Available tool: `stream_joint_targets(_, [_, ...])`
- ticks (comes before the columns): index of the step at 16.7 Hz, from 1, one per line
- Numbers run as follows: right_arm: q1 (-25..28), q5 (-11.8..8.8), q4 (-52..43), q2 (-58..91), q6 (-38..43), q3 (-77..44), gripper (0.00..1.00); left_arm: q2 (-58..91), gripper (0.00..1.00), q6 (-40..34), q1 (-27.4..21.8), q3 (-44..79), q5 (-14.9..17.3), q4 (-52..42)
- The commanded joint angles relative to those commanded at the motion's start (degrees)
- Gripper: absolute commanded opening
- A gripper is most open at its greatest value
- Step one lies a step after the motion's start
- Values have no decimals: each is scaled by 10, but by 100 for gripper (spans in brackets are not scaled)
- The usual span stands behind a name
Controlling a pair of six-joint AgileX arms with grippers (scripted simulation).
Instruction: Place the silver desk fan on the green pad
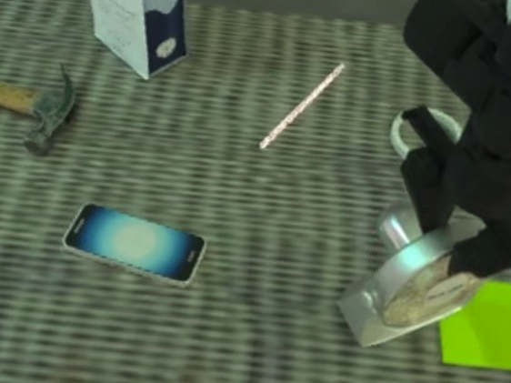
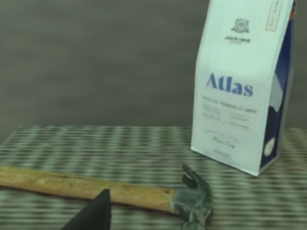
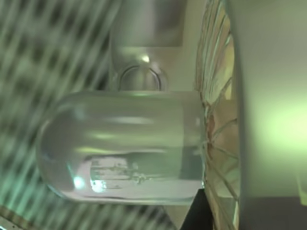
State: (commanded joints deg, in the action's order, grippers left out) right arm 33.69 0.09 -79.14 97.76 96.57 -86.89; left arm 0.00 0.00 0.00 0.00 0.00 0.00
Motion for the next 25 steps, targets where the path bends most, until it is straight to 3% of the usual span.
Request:
stream_joint_targets(5, [-128,1,8,-72,83,77,0,0,100,0,0,0,0,0])
stream_joint_targets(7, [-155,2,11,-91,105,97,0,0,100,0,0,0,0,0])
stream_joint_targets(22, [-161,2,90,-85,107,170,0,0,100,0,0,0,0,0])
stream_joint_targets(25, [-161,2,90,-85,107,170,23,0,100,0,0,0,0,0])
